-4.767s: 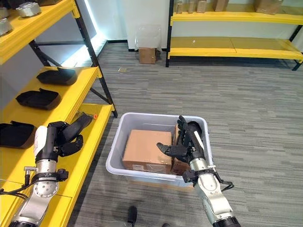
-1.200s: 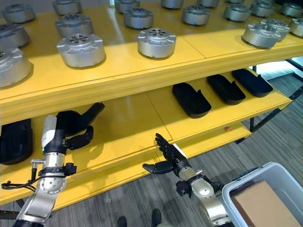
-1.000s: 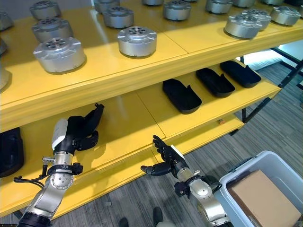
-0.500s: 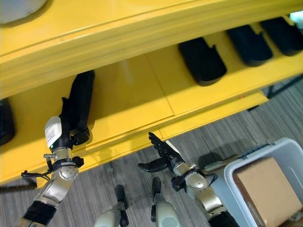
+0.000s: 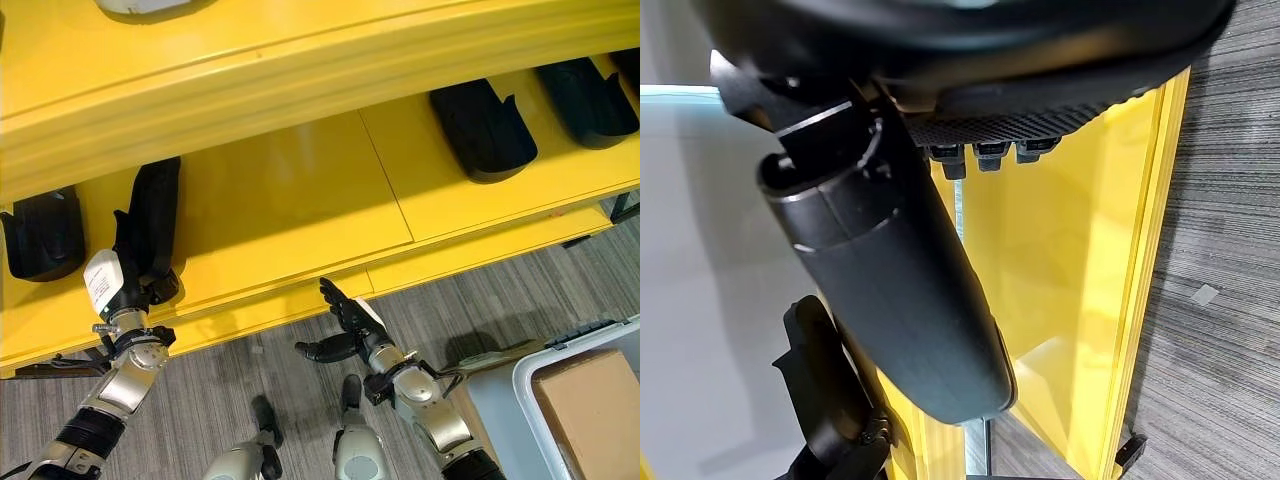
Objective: Move parts from the plastic box to the shelf.
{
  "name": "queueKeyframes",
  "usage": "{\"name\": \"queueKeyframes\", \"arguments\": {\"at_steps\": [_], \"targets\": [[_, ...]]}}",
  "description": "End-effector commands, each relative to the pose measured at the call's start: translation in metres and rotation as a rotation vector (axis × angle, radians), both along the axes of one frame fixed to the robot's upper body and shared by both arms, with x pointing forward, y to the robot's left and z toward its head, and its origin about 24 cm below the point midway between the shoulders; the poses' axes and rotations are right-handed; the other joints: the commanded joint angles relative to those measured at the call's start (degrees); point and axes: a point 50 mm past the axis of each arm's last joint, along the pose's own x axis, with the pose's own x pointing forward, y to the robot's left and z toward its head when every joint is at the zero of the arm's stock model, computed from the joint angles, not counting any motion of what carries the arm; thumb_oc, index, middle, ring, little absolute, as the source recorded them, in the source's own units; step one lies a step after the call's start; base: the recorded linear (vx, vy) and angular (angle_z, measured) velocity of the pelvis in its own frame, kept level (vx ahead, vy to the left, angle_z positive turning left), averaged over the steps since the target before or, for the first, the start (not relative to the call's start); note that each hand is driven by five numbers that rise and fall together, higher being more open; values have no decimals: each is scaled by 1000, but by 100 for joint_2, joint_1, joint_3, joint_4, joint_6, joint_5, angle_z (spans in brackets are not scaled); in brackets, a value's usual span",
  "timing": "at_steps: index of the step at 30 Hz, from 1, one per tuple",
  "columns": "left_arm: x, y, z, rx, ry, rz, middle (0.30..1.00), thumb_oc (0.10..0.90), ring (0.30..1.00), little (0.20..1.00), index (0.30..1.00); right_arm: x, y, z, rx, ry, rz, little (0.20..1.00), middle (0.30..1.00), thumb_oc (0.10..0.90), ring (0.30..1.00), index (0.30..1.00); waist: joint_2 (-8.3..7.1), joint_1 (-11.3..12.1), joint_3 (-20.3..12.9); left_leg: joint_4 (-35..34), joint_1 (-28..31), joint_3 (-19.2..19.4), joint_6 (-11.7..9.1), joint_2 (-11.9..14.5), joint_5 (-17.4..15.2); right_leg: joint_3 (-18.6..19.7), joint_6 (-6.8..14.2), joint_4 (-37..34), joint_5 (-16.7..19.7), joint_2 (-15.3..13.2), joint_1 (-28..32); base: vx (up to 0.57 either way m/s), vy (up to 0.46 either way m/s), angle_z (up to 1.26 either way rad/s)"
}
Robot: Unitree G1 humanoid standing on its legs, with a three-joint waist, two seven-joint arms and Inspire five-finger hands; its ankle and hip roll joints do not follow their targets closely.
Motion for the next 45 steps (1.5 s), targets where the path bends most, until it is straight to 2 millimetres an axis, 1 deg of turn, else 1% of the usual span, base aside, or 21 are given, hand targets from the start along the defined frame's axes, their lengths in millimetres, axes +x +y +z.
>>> {"name": "queueKeyframes", "arguments": {"at_steps": [1,7,8,12,15,17,18,19,21,23,25,28,30,37,38,39,40,41,42,43,45], "targets": [[15,24,50,68,-230,105,300,400,300,300,300,9,27,47,126,-219,106,1000,1000,900,1000,1000,-157,-98,-152,103,95,2,-165,45,-231,163,244,171,-531,79,-9,-47,-37,-1],[28,25,69,86,-247,41,300,400,300,300,300,12,31,48,124,-224,113,1000,1000,900,1000,1000,-158,-152,-75,133,-2,47,-238,132,-155,201,235,150,-499,107,-84,-37,-47,-2],[28,24,70,86,-247,40,300,400,300,300,300,12,31,48,125,-225,112,1000,1000,900,1000,1000,-159,-150,-73,134,-3,47,-238,132,-155,201,235,151,-499,107,-85,-26,-47,-4],[48,17,87,56,-259,-19,300,400,300,300,300,17,33,50,113,-223,134,1000,1000,900,1000,1000,-183,-258,5,181,-112,92,-286,186,-117,269,220,194,-498,146,-204,-23,-36,-4],[57,15,96,23,-260,-25,300,400,300,300,300,20,35,52,104,-224,152,1000,1000,900,1000,1000,-197,-290,61,239,-203,77,-298,200,-121,308,202,248,-516,171,-292,-27,-33,-7],[68,15,109,-20,-269,-14,300,400,300,300,300,23,40,58,97,-236,178,1000,1000,900,1000,1000,-227,-352,173,320,-367,47,-300,203,-133,374,168,397,-566,221,-490,-80,-47,-10],[69,15,110,-21,-271,-14,300,400,300,300,300,23,40,59,97,-236,180,1000,1000,900,1000,1000,-229,-353,180,331,-386,44,-301,205,-136,379,165,415,-574,224,-511,-102,-61,-4],[76,15,119,-75,-287,-11,300,400,300,300,300,25,44,62,94,-243,196,1000,1000,900,1000,1000,-258,-391,265,430,-530,14,-302,212,-151,434,134,545,-628,265,-654,-82,-62,0],[84,15,134,-64,-299,14,300,400,300,300,300,27,48,67,90,-244,209,1000,1000,900,1000,1000,-309,-448,397,643,-793,-22,-310,245,-183,472,89,783,-706,320,-936,-96,-92,2],[89,15,140,-133,-293,18,300,400,300,300,300,27,50,69,92,-244,217,1000,1000,900,1000,1000,-362,-479,489,768,-999,-16,-321,292,-181,472,61,917,-738,352,-1156,-85,-83,0],[91,14,144,-97,-282,41,300,400,300,300,300,27,51,70,92,-243,226,1000,1000,900,1000,1000,-389,-508,528,798,-1076,-20,-332,310,-171,481,52,954,-742,377,-1244,-59,-61,-1],[94,20,152,-88,-255,84,300,400,300,300,300,26,53,72,90,-253,244,1000,1000,900,1000,1000,-446,-563,618,894,-1232,-32,-361,349,-165,491,26,1038,-755,420,-1398,-51,-61,1],[96,27,162,-74,-254,134,300,400,300,300,300,26,54,74,92,-260,241,1000,1000,900,1000,1000,-474,-611,677,975,-1336,-8,-383,386,-161,482,0,1097,-772,439,-1494,-47,-62,-4],[96,41,178,-46,-251,200,300,400,300,300,300,28,53,75,100,-274,229,1000,1000,900,1000,1000,-502,-680,761,1139,-1492,7,-449,456,-184,472,-33,1181,-805,451,-1626,-6,-27,-8],[96,42,181,-19,-251,211,300,400,300,300,300,28,53,75,103,-272,226,1000,1000,900,1000,1000,-483,-687,751,1148,-1446,-52,-506,459,-309,495,12,1189,-919,454,-1577,-21,-36,11],[96,44,184,11,-249,220,300,400,300,300,300,28,53,75,103,-274,226,1000,1000,900,1000,1000,-508,-695,769,1158,-1517,16,-457,469,-191,472,-39,1179,-805,451,-1646,61,-18,44],[95,45,188,54,-240,228,300,400,300,300,300,28,53,74,105,-271,225,1000,1000,900,1000,1000,-483,-698,752,1156,-1460,-45,-512,465,-314,496,8,1181,-915,458,-1588,-9,-39,22],[95,45,192,97,-237,238,300,400,300,300,300,28,52,73,105,-268,225,1000,1000,900,1000,1000,-482,-699,761,1159,-1453,-42,-514,470,-319,489,6,1182,-916,457,-1581,-5,-30,-18],[95,46,194,111,-235,242,300,400,300,300,300,28,53,73,105,-269,226,1000,1000,900,1000,1000,-505,-700,778,1162,-1511,25,-464,476,-198,463,-43,1172,-804,452,-1639,-3,-17,-11],[95,45,193,112,-233,241,300,400,300,300,300,28,52,73,106,-268,225,1000,1000,900,1000,1000,-483,-696,759,1156,-1455,-39,-515,469,-312,490,4,1178,-910,458,-1584,-1,-2,8],[95,45,193,112,-233,241,300,400,300,300,300,28,52,73,106,-268,225,1000,1000,900,1000,1000,-483,-696,759,1156,-1455,-39,-515,469,-312,490,4,1178,-910,458,-1584,0,0,10]]}}
